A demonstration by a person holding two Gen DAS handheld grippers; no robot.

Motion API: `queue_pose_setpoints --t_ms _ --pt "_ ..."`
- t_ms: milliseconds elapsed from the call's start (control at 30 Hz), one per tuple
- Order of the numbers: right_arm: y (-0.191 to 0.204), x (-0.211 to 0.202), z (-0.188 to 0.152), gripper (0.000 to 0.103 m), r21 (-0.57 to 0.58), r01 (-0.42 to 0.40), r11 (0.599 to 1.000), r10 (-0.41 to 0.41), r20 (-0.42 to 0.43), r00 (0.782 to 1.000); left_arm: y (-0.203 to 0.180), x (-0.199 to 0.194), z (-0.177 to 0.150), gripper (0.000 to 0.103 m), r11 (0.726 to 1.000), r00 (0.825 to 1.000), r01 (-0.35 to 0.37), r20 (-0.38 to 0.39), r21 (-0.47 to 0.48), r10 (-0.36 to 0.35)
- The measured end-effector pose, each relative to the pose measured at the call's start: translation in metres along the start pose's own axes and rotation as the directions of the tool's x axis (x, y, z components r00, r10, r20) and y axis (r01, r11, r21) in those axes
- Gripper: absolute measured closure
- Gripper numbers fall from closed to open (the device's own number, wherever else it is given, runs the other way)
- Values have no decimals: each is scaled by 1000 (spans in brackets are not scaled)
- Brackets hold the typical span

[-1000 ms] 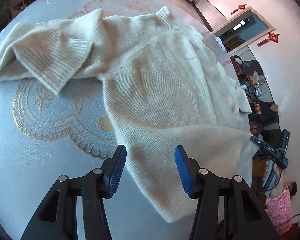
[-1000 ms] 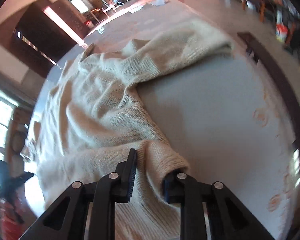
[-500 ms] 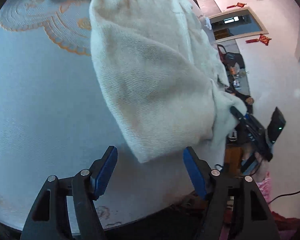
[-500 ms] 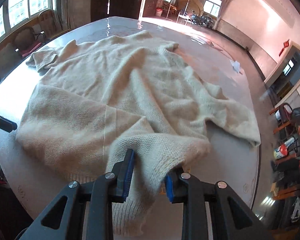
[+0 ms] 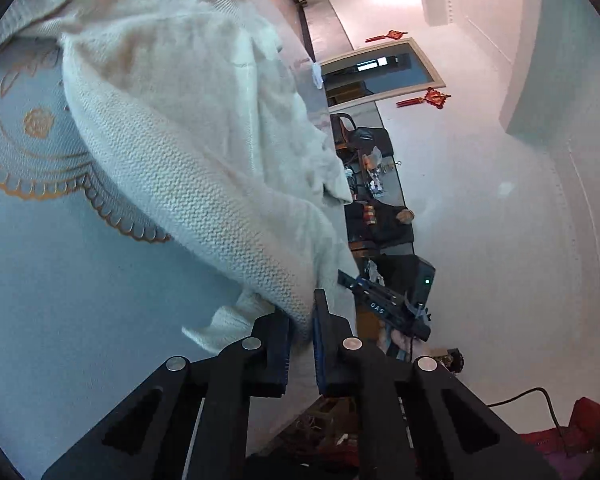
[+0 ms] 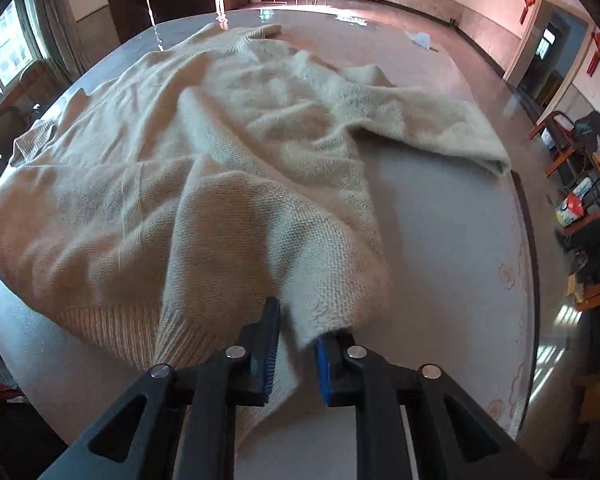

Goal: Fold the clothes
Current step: 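Lift the sweater hem with the left gripper and pull it to smooth the sweater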

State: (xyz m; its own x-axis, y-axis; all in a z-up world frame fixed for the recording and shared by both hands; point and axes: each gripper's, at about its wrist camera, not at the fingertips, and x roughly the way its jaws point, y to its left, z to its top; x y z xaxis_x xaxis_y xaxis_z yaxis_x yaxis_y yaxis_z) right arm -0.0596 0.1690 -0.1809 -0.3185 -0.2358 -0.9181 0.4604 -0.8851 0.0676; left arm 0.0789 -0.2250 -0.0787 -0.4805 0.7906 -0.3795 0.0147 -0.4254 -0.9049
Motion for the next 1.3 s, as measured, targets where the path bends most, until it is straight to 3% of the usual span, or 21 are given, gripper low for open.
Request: queue_pose_setpoints --t_ms 100,167,300,433,533,567,633,667,700,800,900,967,1067,1200,1300 --pt "-19 -1 -1 99 127 -120 985 119 14 993 -17 -18 9 94 999 999 29 36 18 -30" --pt "-32 -8 0 99 183 -140 973 134 44 990 -27 -35 13 94 999 998 35 50 32 -36" --pt "-52 -20 4 99 199 -42 979 33 51 998 -33 -70 15 94 999 999 -23 37 30 22" --pt "-60 -11 0 99 196 -23 980 26 -12 1000 -11 -85 -4 94 995 996 -88 -22 -43 88" --pt "-48 0 -7 88 127 -19 992 25 -40 999 13 -87 -14 92 991 994 -104 5 -81 105" --pt "-43 1 -9 82 102 -4 995 8 -41 999 22 -87 -16 85 990 994 -104 18 -98 106" --pt "-36 -6 -11 81 68 53 996 -52 -5 999 45 -84 -23 67 982 993 -108 32 -155 115" --pt "-34 -13 -12 81 60 86 994 -87 19 996 56 -85 -26 53 972 989 -129 40 -194 140" --pt "-31 -20 -13 81 51 123 991 -126 45 991 68 -83 -30 49 962 985 -150 44 -229 165" --pt "-22 -43 -16 81 8 213 977 -212 128 969 91 -77 -41 49 942 979 -171 53 -288 194" --pt "-13 -64 -18 81 -35 253 967 -242 201 949 90 -64 -54 47 960 990 -132 24 -249 142" --pt "-17 -64 -20 80 -27 170 985 -162 185 969 86 -55 -64 36 973 995 -97 -6 -208 98" --pt "-32 -41 -19 79 40 28 999 -31 85 996 82 -45 -78 32 986 998 -53 -34 -158 49" --pt "-58 -14 -33 79 143 -124 982 120 37 992 81 -35 -85 31 990 999 -8 -42 -140 2" --pt "-69 0 -33 75 184 -186 965 183 31 983 79 -25 -85 31 994 999 6 -47 -114 -12"
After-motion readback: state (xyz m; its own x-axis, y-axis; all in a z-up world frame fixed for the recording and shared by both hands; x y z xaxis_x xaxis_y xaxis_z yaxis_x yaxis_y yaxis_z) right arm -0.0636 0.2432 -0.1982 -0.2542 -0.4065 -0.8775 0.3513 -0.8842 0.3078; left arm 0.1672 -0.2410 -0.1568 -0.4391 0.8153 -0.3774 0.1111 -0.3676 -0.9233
